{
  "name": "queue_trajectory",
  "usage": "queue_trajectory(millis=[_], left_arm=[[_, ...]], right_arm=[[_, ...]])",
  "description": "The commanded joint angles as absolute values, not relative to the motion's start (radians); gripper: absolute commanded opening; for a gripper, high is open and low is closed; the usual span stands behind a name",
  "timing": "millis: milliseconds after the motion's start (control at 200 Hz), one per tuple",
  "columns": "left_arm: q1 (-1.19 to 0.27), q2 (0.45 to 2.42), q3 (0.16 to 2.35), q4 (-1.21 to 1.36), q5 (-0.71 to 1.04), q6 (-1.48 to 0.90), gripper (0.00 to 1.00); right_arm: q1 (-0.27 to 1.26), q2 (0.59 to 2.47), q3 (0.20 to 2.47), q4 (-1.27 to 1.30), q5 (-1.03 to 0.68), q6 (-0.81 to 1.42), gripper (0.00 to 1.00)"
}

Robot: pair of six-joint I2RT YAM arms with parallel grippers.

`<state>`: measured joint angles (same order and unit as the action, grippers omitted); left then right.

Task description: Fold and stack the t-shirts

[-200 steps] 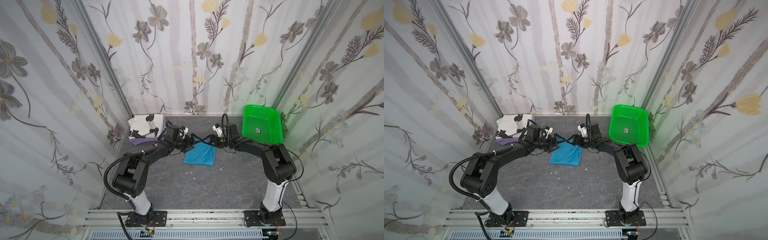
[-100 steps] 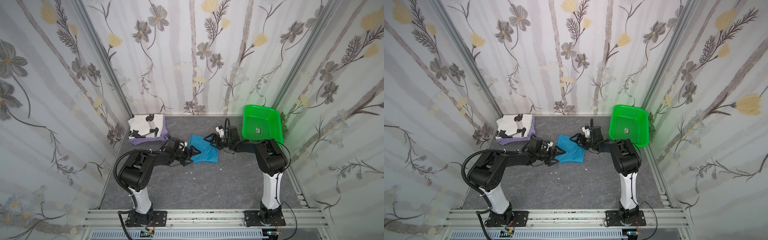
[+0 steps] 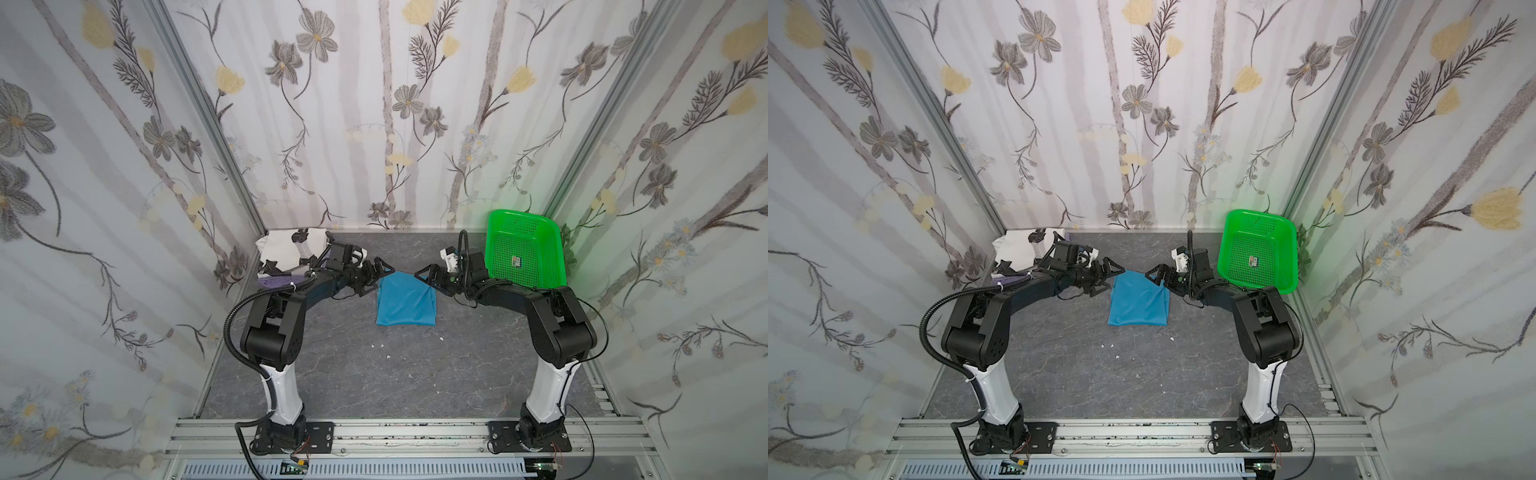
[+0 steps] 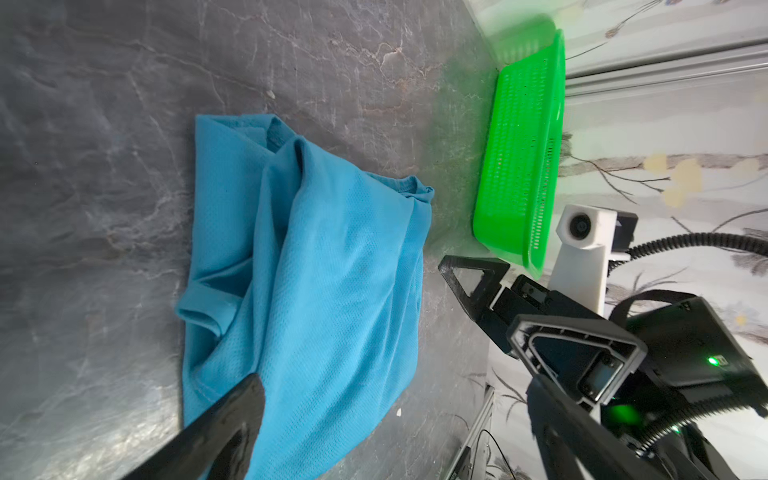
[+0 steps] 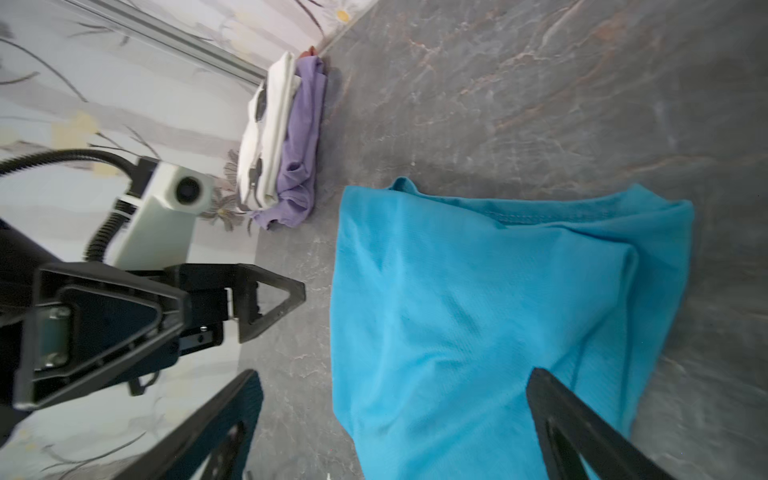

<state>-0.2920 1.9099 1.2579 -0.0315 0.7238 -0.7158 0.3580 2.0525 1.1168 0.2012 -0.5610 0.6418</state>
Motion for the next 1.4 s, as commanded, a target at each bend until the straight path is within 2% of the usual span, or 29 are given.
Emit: queue_trajectory(millis=[0, 200, 455, 580, 899, 1164, 1394], left_arm=[[-0.295, 1.944, 1.326, -0.272, 0.645, -0.576, 1.0], [-0.32, 1.983, 1.402, -0.419, 0.54, -0.491, 0.98], [-0.358, 2.036, 1.435, -0.442, 0.512, -0.454, 0.96], [-0.377, 2.067, 1.447, -0.457, 0.522, -0.44, 0.96], [-0.449, 2.098, 1.489, -0.459, 0.543, -0.452, 1.0], [-0.503, 2.123, 1.496, -0.43, 0.555, -0.491, 1.0], [-0.532, 2.134, 1.481, -0.408, 0.5, -0.574, 1.0]], right_arm=[[0.397, 2.007, 1.145, -0.041, -0.284, 0.524, 1.0], [0.467, 1.985, 1.225, -0.366, 0.18, 0.466, 1.0], [0.48, 2.017, 1.222, -0.491, 0.322, 0.475, 1.0], [0.484, 2.057, 1.247, -0.505, 0.317, 0.471, 1.0], [0.506, 2.13, 1.282, -0.432, 0.123, 0.414, 1.0], [0.519, 2.157, 1.312, -0.402, 0.077, 0.405, 1.0], [0.53, 2.173, 1.305, -0.343, 0.05, 0.399, 1.0]])
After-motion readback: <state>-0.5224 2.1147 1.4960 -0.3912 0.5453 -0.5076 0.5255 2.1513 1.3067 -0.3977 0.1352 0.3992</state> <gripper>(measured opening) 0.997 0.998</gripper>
